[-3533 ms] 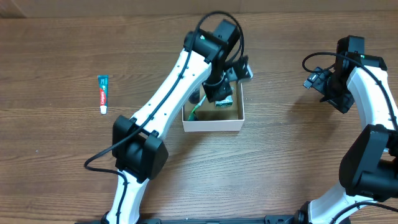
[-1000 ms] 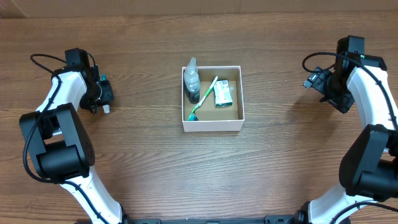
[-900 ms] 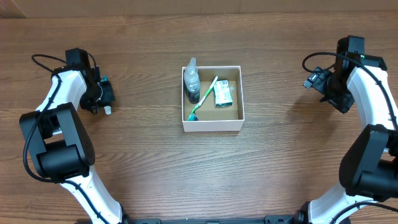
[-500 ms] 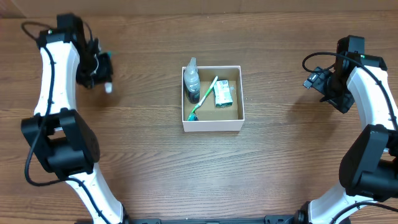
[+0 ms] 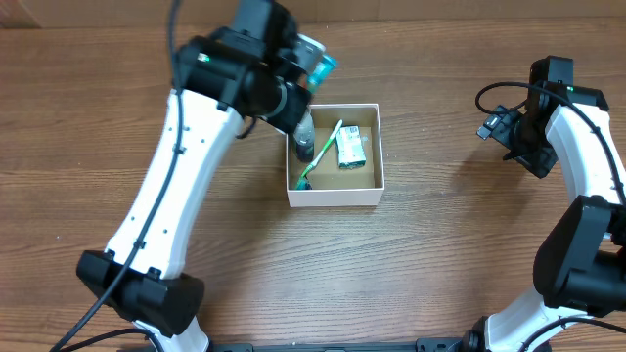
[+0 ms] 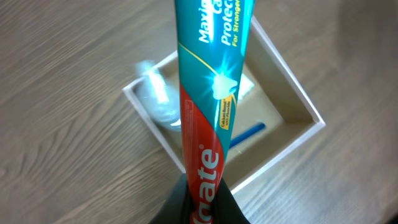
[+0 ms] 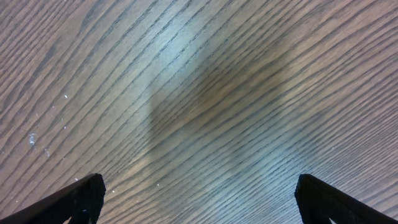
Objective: Pack container
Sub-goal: 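Carry the toothpaste with the left gripper and lower it into the box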
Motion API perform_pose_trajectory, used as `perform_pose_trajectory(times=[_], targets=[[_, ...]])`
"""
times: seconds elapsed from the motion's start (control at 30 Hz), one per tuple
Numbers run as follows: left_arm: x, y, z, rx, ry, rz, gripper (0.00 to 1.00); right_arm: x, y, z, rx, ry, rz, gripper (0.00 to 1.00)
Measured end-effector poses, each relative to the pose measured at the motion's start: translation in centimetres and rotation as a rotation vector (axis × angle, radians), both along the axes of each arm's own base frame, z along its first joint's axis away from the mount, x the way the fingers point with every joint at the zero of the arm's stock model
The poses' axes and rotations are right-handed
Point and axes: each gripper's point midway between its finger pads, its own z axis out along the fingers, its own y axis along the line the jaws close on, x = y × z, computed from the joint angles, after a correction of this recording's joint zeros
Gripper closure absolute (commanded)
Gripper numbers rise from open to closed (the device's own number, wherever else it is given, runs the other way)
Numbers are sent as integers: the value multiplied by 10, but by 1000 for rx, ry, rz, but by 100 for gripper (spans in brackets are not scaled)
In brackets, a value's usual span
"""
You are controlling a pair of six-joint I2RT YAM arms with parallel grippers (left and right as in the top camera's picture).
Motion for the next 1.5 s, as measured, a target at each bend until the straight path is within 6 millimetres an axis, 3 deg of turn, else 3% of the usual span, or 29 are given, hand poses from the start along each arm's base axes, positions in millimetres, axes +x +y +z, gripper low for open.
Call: perform_pose_trajectory(times=[0.17,0.3,0.57,0.67,0.77,0.9,0.93,1.27,1.37,1.5], targets=[[-37,-38,-13,81,5,-262,96,0,0,0,0,0,0,0],[-51,-39,-43,142,56,-376,96,0,0,0,0,0,0,0],[-48,-38,-120,211,96,-503,95,0,0,0,1,0,1,0],[-44,-40,-133,215,73,-531,91,0,0,0,0,0,0,0],[-46,-39,-141,221,70,-556,77,0,0,0,0,0,0,0],[-42,-40,-144,228,46,-574,53,0,0,0,0,0,0,0],[-41,-40,-144,231,45,-572,51,0,0,0,1,0,1,0],[-48,-30,-143,262,99,-512,51,0,0,0,0,0,0,0],[-45,-31,-117,245,97,-443,42,0,0,0,0,0,0,0],[-48,-27,-52,178,13,-325,29,0,0,0,0,0,0,0]])
